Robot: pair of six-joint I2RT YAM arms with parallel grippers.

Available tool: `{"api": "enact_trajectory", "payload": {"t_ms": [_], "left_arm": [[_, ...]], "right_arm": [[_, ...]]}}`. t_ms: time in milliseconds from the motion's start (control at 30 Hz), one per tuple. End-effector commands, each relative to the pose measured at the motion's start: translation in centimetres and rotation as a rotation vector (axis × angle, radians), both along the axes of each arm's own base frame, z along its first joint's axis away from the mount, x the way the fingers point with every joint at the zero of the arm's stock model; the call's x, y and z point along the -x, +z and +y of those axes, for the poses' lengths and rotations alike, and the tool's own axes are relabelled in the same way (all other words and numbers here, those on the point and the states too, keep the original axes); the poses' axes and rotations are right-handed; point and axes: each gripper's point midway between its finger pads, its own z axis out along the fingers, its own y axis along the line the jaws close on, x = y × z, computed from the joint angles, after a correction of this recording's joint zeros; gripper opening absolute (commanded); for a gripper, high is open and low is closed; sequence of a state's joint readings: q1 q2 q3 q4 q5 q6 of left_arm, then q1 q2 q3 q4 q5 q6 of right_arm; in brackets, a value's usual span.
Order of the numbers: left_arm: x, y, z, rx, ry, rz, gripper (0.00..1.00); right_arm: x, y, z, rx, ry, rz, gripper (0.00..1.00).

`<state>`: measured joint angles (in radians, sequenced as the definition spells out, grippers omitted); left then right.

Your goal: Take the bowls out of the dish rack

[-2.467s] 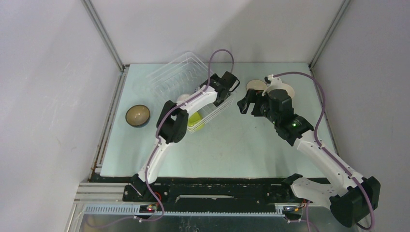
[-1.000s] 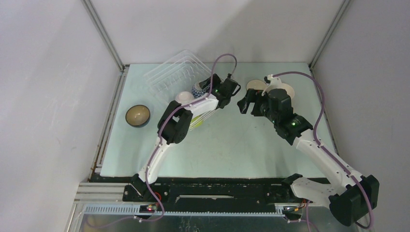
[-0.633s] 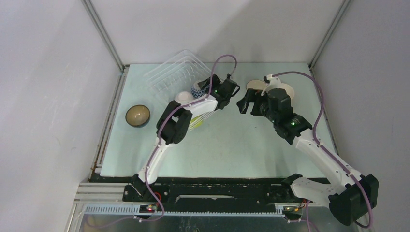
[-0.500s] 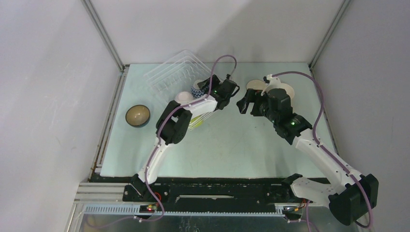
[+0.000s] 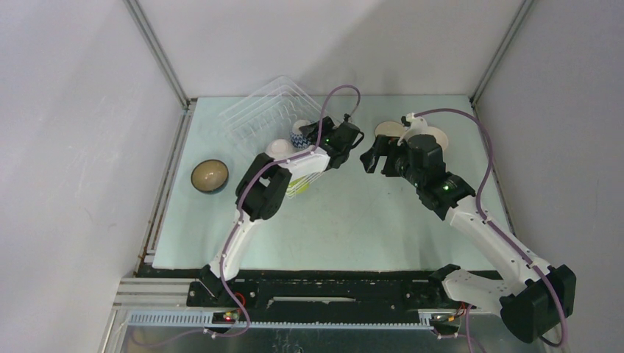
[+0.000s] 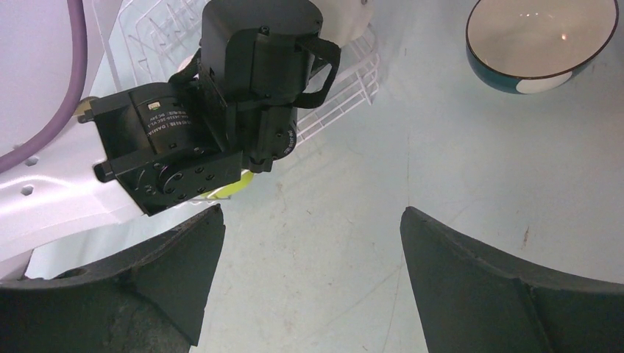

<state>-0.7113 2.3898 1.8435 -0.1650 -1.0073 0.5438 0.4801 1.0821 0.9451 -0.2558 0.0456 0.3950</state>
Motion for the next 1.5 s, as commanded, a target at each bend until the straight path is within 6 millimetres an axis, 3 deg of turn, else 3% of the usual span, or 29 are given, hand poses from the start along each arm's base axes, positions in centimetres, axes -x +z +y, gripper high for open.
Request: {"api": "enact_trajectory", "payload": {"t_ms": [0, 300, 1000, 1467], "left_arm": [[0.4, 5.1, 0.8, 0.027, 0.039, -0.104, 0.65], [0.6, 6.4, 1.0, 0.029, 0.043, -0.132, 0.59], [-0.3, 6.1, 1.0, -0.010, 0.054, -0.196, 0.37], [-0.3, 6.9, 1.6, -0.052, 0.098, -0.251, 0.22]], "right_arm": [[-0.4, 0.9, 0.0, -0.023, -0.005, -0.031, 0.97], [-0.4, 0.9, 0.1, -0.024, -0.004, -0.030, 0.97], [-0.3, 1.0, 0.1, -0.026, -0.002, -0.032, 0.97], [-0.3, 1.1, 0.1, -0.028, 0.001, -0.034, 0.97]]}}
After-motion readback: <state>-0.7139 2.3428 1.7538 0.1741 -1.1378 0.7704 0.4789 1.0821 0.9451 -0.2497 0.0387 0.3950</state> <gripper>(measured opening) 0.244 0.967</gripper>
